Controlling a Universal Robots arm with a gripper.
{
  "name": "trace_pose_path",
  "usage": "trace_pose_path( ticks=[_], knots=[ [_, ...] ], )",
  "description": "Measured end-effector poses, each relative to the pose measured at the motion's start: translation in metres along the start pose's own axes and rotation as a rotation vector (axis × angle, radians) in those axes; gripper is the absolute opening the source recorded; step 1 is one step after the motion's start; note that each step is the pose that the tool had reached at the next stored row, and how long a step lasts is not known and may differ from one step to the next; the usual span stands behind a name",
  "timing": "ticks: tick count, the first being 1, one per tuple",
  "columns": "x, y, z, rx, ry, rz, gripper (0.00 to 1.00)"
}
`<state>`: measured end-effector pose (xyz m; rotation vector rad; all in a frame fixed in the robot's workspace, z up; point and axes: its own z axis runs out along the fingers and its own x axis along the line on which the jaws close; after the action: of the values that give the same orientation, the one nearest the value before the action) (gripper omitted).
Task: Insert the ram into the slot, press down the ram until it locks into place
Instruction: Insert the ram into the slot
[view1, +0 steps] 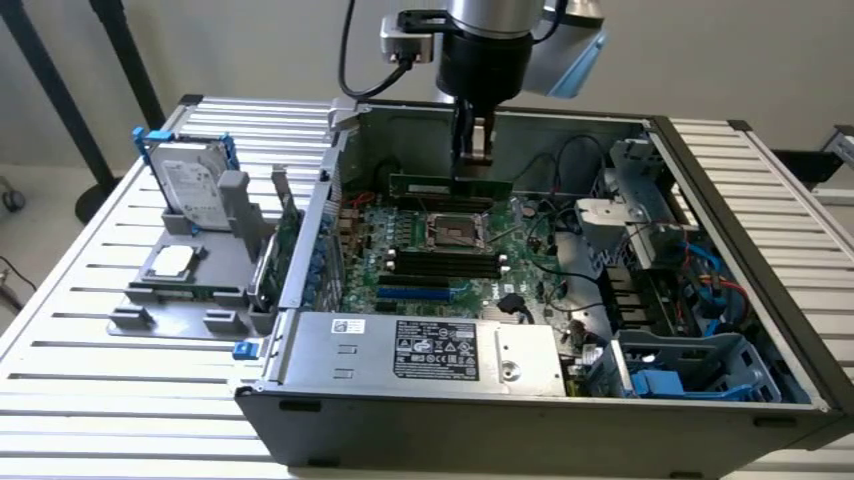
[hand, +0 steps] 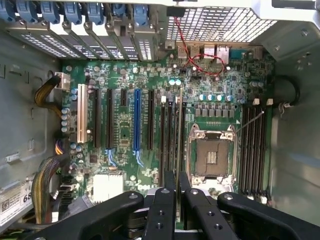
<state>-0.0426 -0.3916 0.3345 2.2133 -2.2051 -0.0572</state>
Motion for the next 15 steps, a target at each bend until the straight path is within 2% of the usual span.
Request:
trace_pose_path(
  ticks=[15],
  knots=[
    [0.000, -0.0063, 0.0271, 0.0000, 0.0000, 0.000, 0.14]
  ],
)
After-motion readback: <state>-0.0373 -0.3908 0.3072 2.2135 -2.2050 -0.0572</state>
